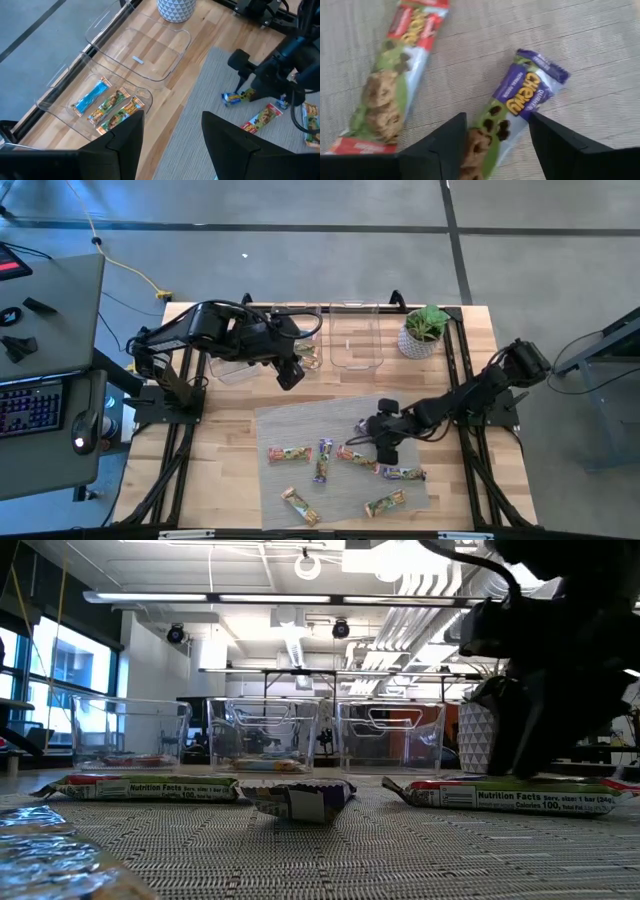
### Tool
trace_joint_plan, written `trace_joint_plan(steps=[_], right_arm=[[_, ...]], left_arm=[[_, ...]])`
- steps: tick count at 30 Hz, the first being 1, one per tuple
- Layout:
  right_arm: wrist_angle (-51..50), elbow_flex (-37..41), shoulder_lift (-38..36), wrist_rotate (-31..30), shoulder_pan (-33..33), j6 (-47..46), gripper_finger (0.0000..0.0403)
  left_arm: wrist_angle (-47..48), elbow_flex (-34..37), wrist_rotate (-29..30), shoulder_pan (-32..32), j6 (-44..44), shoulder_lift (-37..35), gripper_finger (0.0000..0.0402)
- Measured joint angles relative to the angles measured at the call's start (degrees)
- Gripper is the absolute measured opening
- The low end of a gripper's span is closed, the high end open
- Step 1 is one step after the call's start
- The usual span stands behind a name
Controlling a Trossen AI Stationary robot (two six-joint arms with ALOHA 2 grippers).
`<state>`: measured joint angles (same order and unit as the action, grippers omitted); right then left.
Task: Pick and place Granola Bars by type
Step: Put the blue granola bar into the right transparent bin
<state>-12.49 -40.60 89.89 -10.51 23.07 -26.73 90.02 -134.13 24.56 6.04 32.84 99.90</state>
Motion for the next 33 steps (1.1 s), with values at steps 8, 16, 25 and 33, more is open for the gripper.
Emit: trace_joint_plan(steps=[8, 16, 25, 33], right_arm=[[3.63, -0.33, 7.00, -7.20, 2.60, -0.23, 0.0202], [5.64, -0.32, 8.94, -7.87, 1.72, -0.22, 0.0193], [1.59, 0.05, 2.09, 0.59, 1.20, 0.38, 0.0106], [-3.43, -0.07, -14.17, -3.69, -3.44, 6.74, 0.0080]], left_arm=[[-0.02, 0.00, 0.01, -0.02, -0.06, 0.00, 0.0193], [-0.02, 0.00, 0.04, 0.00, -0.21, 0.00, 0.0193], [-0.02, 0.00, 0.07, -0.02, -1.51, 0.00, 0.0193], [-0.01, 0.00, 0.09, -0.02, -1.51, 0.00, 0.0193]])
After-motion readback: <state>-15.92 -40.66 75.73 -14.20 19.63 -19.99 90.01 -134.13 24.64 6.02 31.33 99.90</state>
